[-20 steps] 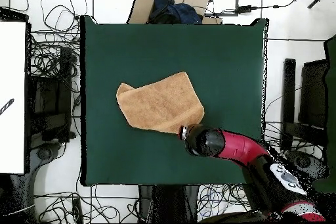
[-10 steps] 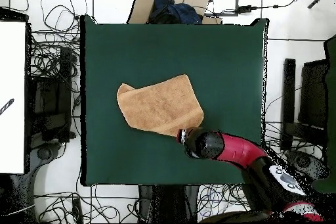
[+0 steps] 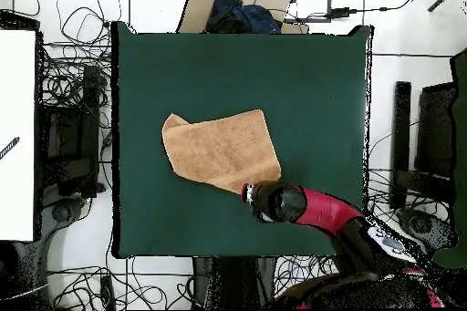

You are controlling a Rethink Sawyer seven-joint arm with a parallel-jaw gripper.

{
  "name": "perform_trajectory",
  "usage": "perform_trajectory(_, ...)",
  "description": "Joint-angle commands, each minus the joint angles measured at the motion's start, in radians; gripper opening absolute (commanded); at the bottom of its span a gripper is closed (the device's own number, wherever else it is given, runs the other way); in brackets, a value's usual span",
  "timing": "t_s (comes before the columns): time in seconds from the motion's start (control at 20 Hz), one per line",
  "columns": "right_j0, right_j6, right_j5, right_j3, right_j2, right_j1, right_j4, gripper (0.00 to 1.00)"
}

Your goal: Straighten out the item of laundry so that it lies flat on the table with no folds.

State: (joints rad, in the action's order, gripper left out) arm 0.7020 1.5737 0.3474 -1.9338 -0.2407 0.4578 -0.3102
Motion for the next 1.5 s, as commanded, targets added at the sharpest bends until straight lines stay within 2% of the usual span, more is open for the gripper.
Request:
perform_trajectory(0.05, 0.044, 0.045, -0.039, -0.004, -0.062, -0.012, -0.035, 0.00)
perform_trajectory(0.75, 0.070, 0.037, -0.030, -0.019, -0.068, -0.007, -0.049, 0.00)
perform_trajectory(0.95, 0.049, 0.055, -0.040, -0.021, -0.051, 0.007, -0.050, 0.00)
perform_trajectory(1.15, 0.000, 0.121, -0.096, -0.059, -0.009, 0.031, -0.050, 0.00)
perform_trajectory(1.5, -0.015, 0.144, -0.134, -0.124, 0.009, 0.071, -0.042, 0.00)
